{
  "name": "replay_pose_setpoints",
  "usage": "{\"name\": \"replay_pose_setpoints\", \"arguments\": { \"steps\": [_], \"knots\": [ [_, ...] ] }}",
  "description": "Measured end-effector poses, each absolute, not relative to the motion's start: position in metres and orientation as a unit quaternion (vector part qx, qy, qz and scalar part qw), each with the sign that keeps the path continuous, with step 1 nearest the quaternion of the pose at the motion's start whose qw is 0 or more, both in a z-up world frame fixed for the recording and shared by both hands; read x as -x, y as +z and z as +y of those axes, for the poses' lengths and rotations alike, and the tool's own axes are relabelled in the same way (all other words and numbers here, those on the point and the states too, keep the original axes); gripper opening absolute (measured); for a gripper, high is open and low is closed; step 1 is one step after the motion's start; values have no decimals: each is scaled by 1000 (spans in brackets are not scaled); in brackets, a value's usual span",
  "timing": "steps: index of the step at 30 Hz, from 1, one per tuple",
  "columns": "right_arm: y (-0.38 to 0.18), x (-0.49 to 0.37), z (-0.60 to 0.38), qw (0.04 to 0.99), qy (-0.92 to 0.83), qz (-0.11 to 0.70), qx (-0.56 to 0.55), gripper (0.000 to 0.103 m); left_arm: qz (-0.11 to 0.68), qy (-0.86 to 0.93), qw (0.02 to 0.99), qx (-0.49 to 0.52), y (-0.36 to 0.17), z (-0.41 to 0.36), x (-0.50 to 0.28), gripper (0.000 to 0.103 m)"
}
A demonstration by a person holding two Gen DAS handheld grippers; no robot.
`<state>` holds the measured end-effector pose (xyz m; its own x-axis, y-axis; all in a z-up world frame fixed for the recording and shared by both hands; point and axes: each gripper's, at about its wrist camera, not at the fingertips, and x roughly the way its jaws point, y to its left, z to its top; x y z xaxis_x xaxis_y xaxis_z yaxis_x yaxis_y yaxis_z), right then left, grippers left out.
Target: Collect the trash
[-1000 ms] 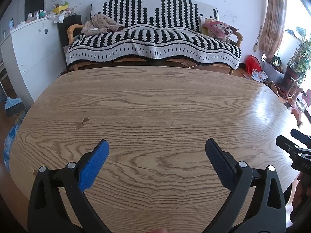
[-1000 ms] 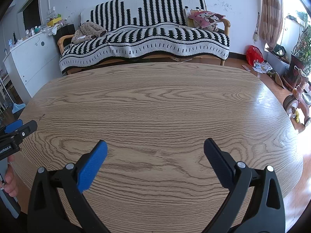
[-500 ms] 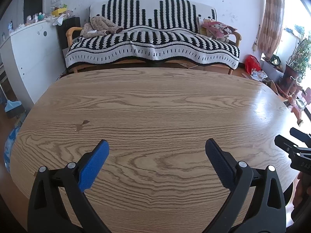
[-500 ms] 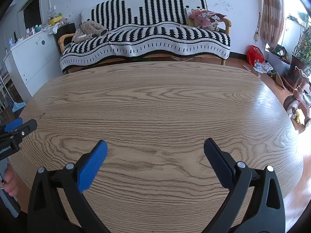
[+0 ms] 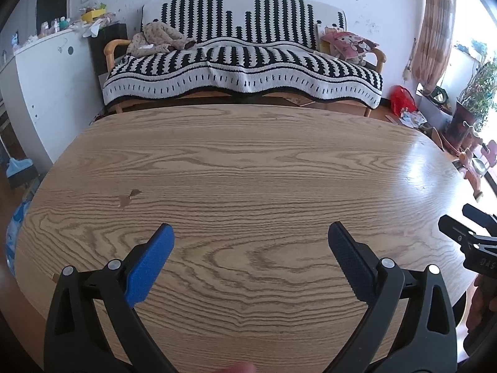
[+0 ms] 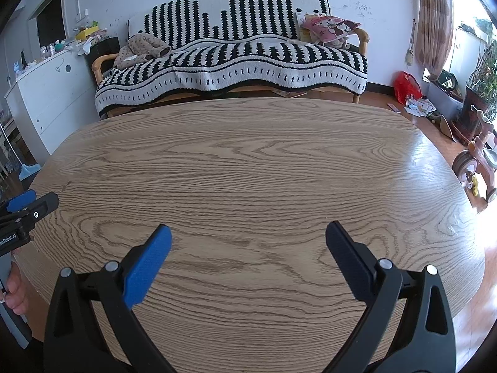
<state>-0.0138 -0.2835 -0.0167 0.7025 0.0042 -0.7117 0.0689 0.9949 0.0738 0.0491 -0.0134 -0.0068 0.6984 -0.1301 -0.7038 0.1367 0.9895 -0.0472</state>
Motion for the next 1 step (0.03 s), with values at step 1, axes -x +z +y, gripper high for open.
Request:
{"name": "replay_pose_setpoints", "arguments": {
  "steps": [1],
  "knots": [
    [-17,14,-284,921,-18,386,-48,96,381,-72,922,-5,-7,-14,-49,96]
  ]
}}
